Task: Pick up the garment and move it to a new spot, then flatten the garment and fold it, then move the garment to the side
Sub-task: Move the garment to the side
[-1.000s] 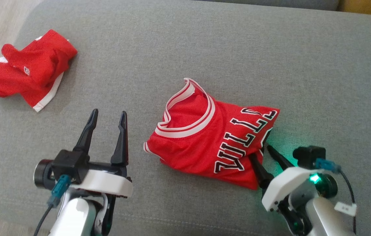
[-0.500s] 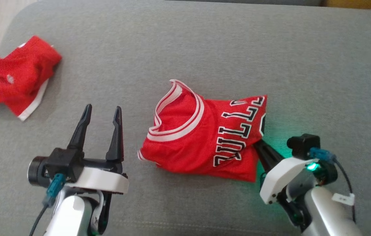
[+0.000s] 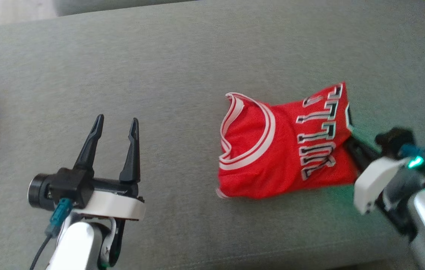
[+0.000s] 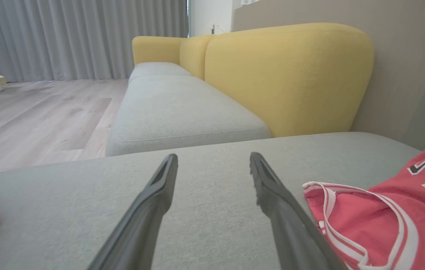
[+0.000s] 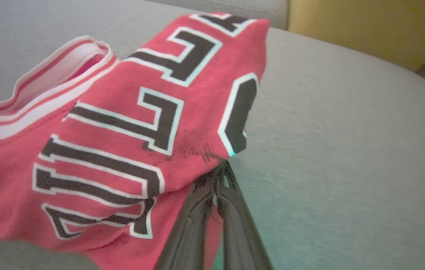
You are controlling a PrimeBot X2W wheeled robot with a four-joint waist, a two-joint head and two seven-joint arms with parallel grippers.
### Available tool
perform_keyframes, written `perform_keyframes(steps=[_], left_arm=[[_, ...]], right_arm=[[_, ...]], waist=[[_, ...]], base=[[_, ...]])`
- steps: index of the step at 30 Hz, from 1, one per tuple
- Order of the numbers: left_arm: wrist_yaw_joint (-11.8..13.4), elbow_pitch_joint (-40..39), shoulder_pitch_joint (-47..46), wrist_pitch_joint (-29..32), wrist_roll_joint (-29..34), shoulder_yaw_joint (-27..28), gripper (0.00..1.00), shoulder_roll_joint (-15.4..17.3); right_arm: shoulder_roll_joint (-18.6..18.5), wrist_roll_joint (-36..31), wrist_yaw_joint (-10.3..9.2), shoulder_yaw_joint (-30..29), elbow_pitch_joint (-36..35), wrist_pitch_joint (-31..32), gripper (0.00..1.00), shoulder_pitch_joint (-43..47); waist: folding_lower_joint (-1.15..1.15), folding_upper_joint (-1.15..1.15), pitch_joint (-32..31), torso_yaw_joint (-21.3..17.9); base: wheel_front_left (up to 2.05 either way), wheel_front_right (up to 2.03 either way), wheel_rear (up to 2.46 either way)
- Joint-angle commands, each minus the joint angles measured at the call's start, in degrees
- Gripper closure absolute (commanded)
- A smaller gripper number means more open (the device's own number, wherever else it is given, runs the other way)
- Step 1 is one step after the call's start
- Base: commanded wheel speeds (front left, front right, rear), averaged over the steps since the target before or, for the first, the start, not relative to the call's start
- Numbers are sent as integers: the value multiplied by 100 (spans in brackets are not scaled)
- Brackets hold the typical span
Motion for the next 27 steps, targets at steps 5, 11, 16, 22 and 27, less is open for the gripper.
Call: perform_keyframes(steps=[5,11,16,22,27], left_arm=[[-87,-244,-406,-35,104,171,0,109],[-203,-253,-742,-35,185,46,0,117],[-293,-267,-1021,-35,244,-45,0,121],[-344,-266,-1230,-35,297,-75,0,159],[-403,-254,-1432,-35,333,-96,0,203]], right_arm=[[-323,214,39,-342,55,-41,100,-796],[-381,216,39,-1133,780,-195,100,-1516],[-698,162,39,-1487,1196,-365,100,-1922],[-805,139,39,-1806,1447,-487,100,-2198],[-746,116,39,-2027,1792,-653,100,-2416]], waist=[[0,0,356,-464],[0,0,794,-576],[0,0,1181,-649],[0,0,1508,-769],[0,0,1742,-837]], base=[[0,0,0],[0,0,0],[0,0,0],[0,0,0],[0,0,0]])
